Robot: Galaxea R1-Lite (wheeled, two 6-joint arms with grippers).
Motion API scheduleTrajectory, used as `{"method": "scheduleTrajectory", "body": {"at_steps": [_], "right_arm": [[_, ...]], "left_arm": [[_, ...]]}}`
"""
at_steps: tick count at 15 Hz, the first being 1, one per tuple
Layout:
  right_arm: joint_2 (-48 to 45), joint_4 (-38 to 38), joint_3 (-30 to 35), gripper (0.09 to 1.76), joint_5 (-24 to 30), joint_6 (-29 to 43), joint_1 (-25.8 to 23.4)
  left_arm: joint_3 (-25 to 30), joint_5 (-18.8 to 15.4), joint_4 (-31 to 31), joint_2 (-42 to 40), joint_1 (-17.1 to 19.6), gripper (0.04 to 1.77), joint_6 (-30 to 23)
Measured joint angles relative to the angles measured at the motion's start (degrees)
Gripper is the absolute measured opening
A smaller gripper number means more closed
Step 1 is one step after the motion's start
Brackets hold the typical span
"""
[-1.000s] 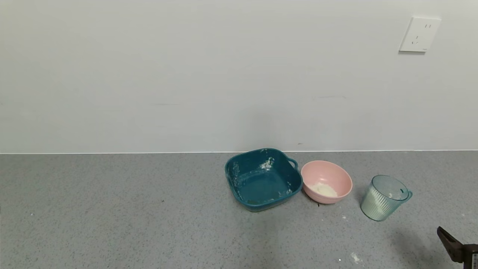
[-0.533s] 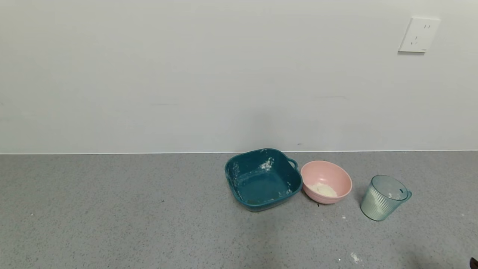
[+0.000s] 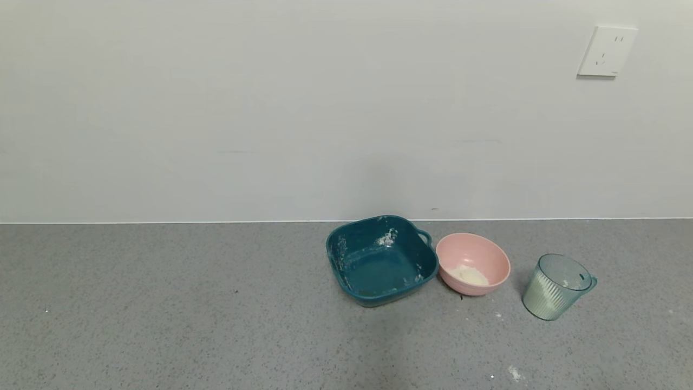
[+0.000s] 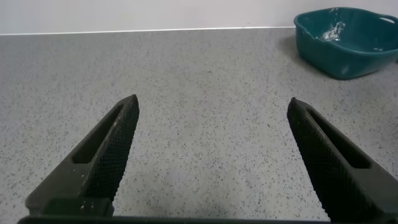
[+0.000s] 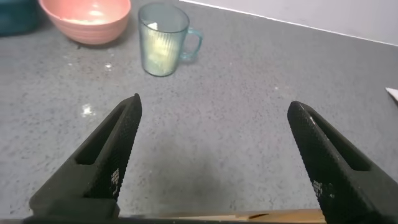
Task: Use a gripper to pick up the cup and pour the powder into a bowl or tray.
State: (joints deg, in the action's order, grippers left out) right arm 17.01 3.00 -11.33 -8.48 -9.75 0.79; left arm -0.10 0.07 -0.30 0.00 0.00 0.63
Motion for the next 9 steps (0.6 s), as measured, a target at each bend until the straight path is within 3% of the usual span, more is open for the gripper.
{"method": "scheduleTrajectory", "body": {"at_steps": [4, 9], "right_arm": [[-10.92, 6.91, 0.37, 1.7, 6.8, 3.04, -0.59], [-16.49, 6.67, 3.19, 1.7, 7.74, 9.62, -0.79]], "left_arm": [[0.0, -0.02, 0.0, 0.0, 0.0, 1.72, 0.0], [0.0, 0.0, 0.01, 0.0, 0.0, 1.72, -0.01]]}}
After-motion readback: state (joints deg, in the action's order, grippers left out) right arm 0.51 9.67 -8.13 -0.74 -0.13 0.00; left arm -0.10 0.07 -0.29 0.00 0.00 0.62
